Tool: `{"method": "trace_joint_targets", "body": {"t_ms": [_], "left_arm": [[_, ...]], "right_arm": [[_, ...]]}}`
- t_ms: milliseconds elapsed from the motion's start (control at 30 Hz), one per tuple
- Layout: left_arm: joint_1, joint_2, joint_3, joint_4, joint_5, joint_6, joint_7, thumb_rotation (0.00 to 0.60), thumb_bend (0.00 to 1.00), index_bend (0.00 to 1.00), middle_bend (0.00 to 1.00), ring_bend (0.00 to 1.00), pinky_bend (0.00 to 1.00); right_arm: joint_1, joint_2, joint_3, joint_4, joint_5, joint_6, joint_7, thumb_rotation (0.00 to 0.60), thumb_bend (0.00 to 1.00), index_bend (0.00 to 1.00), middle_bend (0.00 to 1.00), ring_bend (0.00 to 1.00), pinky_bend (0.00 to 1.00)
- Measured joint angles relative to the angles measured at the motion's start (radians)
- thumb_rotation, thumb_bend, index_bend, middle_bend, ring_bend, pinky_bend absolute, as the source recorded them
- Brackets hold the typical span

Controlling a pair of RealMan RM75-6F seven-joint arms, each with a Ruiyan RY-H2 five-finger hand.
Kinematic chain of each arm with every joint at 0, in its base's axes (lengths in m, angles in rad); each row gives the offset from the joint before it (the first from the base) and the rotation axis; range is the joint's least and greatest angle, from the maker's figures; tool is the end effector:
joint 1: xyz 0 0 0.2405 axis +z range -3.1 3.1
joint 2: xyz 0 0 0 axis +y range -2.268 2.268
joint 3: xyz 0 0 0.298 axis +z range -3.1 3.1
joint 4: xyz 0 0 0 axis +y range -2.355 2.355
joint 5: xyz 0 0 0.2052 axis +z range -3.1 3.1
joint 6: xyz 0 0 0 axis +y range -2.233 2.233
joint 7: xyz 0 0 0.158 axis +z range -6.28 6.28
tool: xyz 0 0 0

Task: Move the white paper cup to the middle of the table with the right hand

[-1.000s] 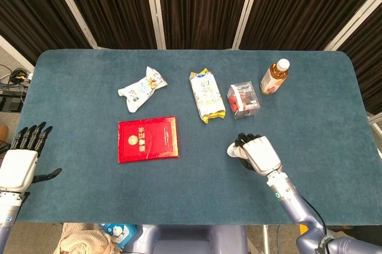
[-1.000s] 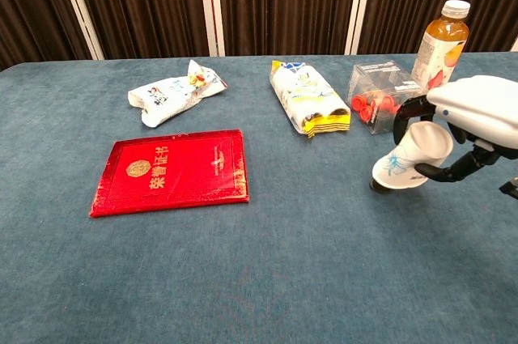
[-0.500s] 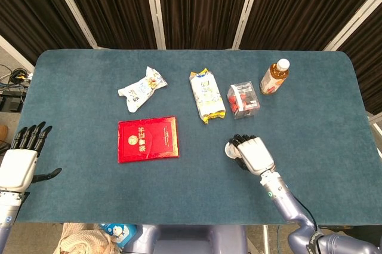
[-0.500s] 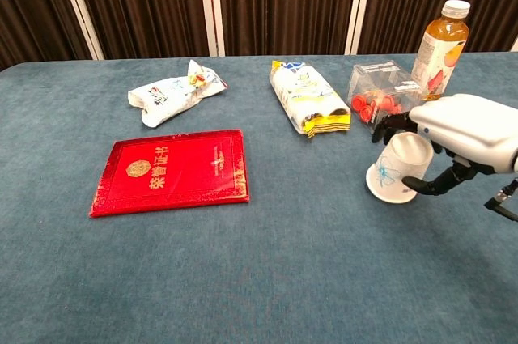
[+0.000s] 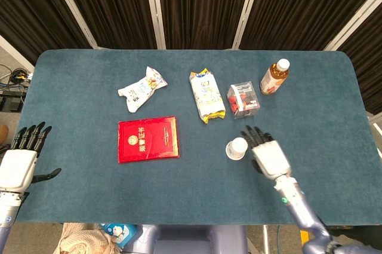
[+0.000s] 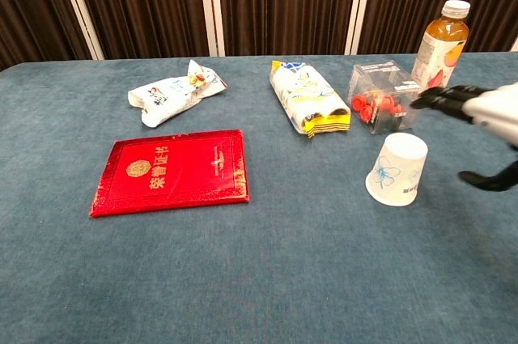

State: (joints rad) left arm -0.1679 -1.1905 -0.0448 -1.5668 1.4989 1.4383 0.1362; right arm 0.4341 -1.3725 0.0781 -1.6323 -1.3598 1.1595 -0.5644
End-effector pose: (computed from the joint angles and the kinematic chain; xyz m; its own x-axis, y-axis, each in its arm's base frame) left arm -0.3363 0.2255 0.1525 0.4962 0.0135 0.8681 0.8655 -0.0864 -0.4934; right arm -0.2552 -0.2971 0.0491 0.6673 -0.1079 0.7370 -0.7227 -0.3329 0.6056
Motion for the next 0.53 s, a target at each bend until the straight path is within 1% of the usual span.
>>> {"method": "trace_joint_targets", "body": {"t_ms": [167, 300, 400, 533], "left_arm": [[0.001, -0.001, 0.001, 0.003, 0.005, 0.006, 0.007, 0.600, 0.00, 0.00, 0.00, 0.00, 0.00], [0.005, -0.001, 0.003, 0.006, 0.006, 0.012, 0.010, 0.600, 0.00, 0.00, 0.00, 0.00, 0.00], [0.005, -0.003, 0.003, 0.008, 0.007, 0.010, 0.017, 0.600, 0.00, 0.00, 0.00, 0.00, 0.00], [0.005, -0.007, 0.005, 0.009, 0.011, 0.012, 0.023, 0.600, 0.00, 0.00, 0.00, 0.00, 0.00]], "right_arm": [[-0.069, 0.125, -0.035, -0.031, -0.064, 0.108, 0.071, 0.600, 0.38, 0.00, 0.00, 0.00, 0.17], [-0.142, 0.223, -0.061, -0.034, -0.102, 0.209, 0.172, 0.600, 0.39, 0.00, 0.00, 0.00, 0.14], [-0.197, 0.270, -0.074, -0.022, -0.110, 0.269, 0.243, 0.600, 0.39, 0.00, 0.00, 0.00, 0.13], [-0.259, 0.292, -0.079, 0.008, -0.105, 0.336, 0.308, 0.600, 0.39, 0.00, 0.00, 0.00, 0.12]]}}
